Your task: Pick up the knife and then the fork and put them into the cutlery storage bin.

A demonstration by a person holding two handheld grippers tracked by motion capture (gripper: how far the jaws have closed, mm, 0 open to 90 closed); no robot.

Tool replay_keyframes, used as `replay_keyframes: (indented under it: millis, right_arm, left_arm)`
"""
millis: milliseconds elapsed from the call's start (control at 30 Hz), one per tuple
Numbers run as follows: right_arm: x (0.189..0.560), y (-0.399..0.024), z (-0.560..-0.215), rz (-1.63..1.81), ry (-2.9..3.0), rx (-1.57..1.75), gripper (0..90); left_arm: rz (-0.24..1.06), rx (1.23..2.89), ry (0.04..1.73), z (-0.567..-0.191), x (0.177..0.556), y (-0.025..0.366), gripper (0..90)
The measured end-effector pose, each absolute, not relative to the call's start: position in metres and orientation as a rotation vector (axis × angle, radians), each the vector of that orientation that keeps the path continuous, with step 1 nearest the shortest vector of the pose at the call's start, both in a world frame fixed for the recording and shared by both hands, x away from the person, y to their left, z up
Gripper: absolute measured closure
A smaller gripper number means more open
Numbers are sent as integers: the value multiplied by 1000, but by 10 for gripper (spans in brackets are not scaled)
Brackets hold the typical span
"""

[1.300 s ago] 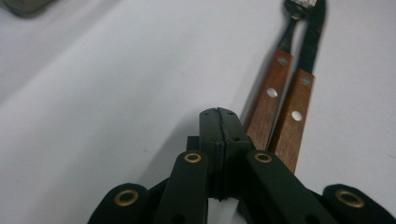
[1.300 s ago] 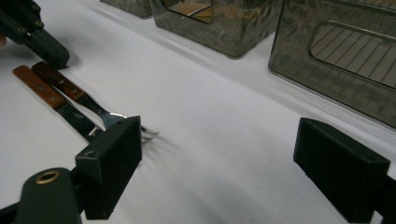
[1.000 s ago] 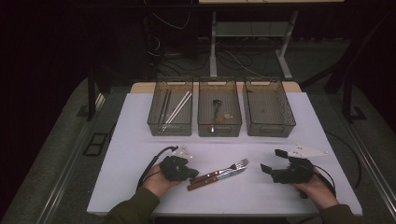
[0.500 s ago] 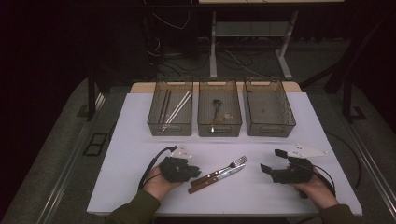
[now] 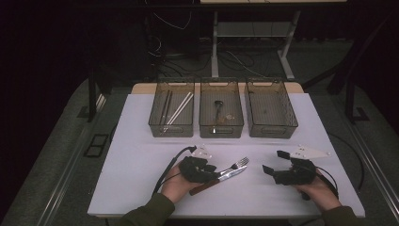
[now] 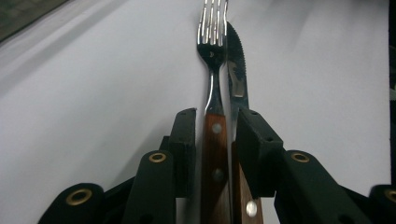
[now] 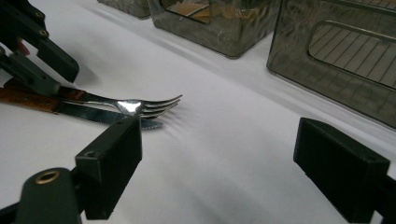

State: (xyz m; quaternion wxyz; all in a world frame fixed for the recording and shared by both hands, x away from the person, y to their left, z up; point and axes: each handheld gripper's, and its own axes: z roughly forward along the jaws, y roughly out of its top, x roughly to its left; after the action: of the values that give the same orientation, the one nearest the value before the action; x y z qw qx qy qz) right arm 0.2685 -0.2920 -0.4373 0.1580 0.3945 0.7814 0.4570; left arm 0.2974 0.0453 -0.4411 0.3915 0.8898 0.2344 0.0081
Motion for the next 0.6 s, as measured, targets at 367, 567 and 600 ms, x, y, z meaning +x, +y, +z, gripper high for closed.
replay_keyframes:
  millis: [367,567,600]
  right_arm:
    - [268,-293,-437,1312,2225,1136,154]
    - [268,-293,-437,1314,2224,1135,154]
    - [268,-293,-437,1315,2224,1136,154]
  left_arm:
    - [42,2273,597,-446,300,29,711]
    - [68,2311,573,-447,301,34,720]
    - [69,2294,599,-447,299,33,720]
